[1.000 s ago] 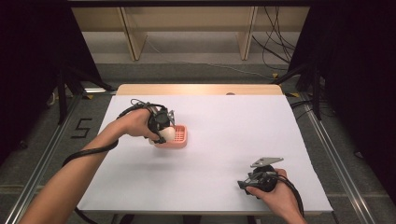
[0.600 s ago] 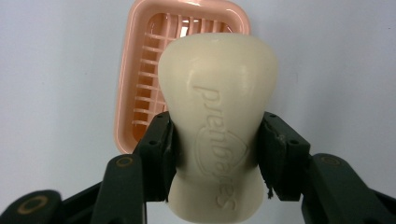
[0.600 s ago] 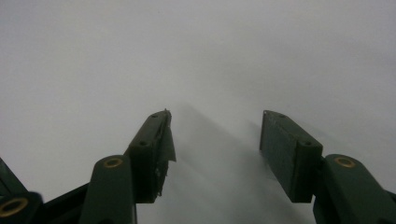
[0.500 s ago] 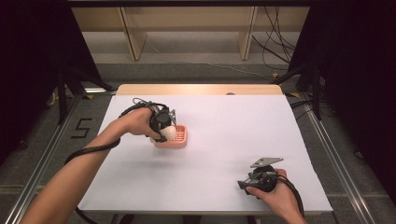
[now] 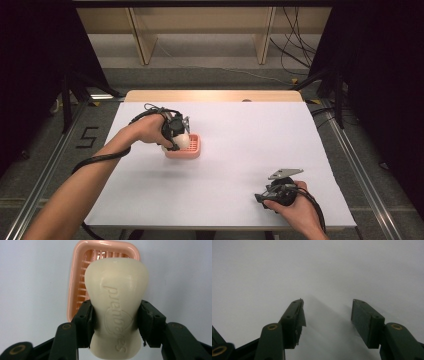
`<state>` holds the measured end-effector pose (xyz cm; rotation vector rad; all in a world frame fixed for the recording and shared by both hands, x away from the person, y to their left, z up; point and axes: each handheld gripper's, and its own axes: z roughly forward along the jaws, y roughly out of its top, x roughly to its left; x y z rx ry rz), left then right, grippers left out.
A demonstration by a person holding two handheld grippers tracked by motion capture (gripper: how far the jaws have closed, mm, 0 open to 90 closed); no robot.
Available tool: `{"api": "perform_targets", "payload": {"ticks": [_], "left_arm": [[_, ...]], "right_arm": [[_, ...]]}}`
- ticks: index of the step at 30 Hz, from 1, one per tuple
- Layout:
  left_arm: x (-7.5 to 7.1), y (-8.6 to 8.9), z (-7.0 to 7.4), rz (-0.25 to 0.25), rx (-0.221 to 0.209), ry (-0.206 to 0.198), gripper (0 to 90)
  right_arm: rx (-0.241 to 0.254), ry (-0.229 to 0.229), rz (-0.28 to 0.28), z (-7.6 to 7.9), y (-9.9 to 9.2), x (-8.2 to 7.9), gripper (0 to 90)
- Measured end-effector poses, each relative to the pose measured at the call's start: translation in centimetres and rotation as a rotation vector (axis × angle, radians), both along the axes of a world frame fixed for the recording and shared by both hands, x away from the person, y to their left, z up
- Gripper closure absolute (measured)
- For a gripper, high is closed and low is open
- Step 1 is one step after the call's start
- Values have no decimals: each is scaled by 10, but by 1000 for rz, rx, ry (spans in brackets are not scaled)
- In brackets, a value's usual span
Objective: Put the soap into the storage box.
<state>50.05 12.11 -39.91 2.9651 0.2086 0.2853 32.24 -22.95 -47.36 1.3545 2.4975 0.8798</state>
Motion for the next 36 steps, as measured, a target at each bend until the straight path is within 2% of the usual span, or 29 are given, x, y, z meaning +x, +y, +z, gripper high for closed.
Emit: {"api": "perform_targets", "payload": {"ticks": [19,22,36], "left_arm": [[8,0,-4,9,0,-1,498],[9,-1,-5,-10,6,-7,498],[12,-5,-6,-23,5,-16,498]], "right_arm": [[0,-10,9,-1,0,1,440],[1,-1,1,0,0,0,440],[1,-14,14,-1,-1,1,440]]}}
